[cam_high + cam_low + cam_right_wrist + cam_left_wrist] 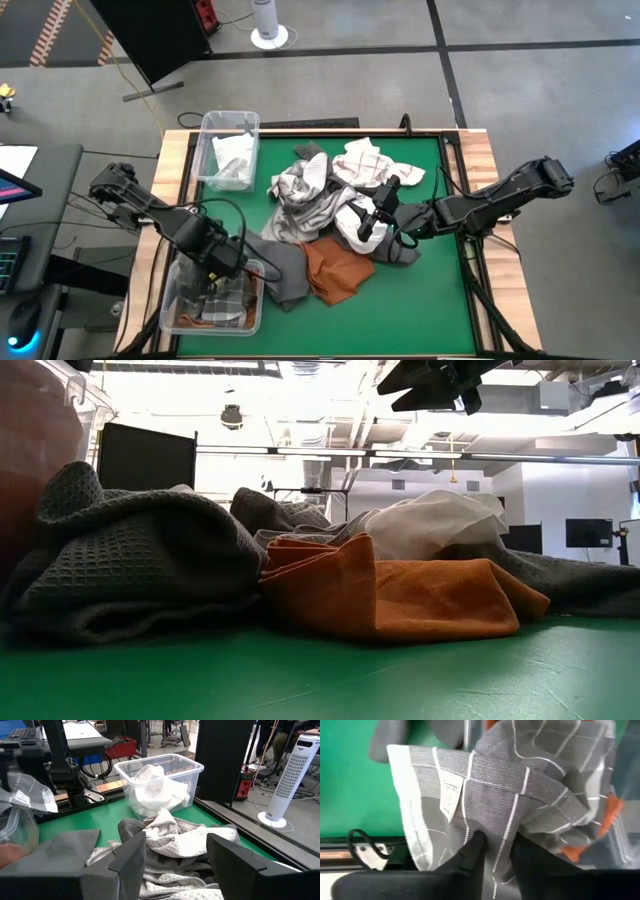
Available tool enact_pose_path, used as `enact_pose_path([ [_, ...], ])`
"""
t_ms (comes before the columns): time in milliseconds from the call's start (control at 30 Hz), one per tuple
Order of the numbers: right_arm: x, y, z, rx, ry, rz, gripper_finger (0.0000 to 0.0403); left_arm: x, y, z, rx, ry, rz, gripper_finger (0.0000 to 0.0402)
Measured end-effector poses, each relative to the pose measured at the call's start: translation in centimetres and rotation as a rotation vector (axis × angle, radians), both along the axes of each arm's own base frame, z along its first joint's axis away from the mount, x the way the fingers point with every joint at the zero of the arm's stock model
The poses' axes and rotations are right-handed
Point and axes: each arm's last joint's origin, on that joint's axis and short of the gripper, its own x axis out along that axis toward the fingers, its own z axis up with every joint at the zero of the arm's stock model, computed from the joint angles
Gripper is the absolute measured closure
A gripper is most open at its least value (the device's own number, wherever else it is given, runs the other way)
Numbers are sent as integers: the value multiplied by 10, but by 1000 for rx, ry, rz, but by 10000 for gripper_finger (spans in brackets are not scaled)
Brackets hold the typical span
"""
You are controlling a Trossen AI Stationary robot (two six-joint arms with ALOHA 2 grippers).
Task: Sort towels by color in basket
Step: Put the gray patterned towel into the bottom transparent bin
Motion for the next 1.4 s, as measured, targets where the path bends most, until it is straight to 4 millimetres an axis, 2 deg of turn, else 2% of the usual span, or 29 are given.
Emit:
enact_pose_path([
  [233, 0, 0, 0, 0, 0, 0, 168, -2, -2, 1, -91, 43, -56, 393],
  [400, 0, 0, 0, 0, 0, 0, 168, 3, -8, 2, -214, 26, -82, 398],
  [533, 0, 0, 0, 0, 0, 0, 168, 14, -20, 5, -333, -97, -107, 398],
  [600, 0, 0, 0, 0, 0, 0, 168, 20, -27, 5, -335, -173, -129, 399],
  [667, 0, 0, 0, 0, 0, 0, 168, 24, -35, -2, -281, -198, -169, 399],
  [833, 0, 0, 0, 0, 0, 0, 168, 26, -44, -35, -86, -85, -257, 399],
  [1000, 0, 0, 0, 1, 0, 0, 168, 29, -47, -74, -73, -56, -294, 399],
  [1133, 0, 0, 0, 0, 0, 0, 168, 24, -43, -97, -57, -54, -275, 399],
  [1233, 0, 0, 0, 0, 0, 0, 168, 22, -41, -103, -34, -36, -252, 382],
  [1400, 0, 0, 0, 0, 0, 0, 168, 29, -49, -88, -99, -66, -231, 323],
])
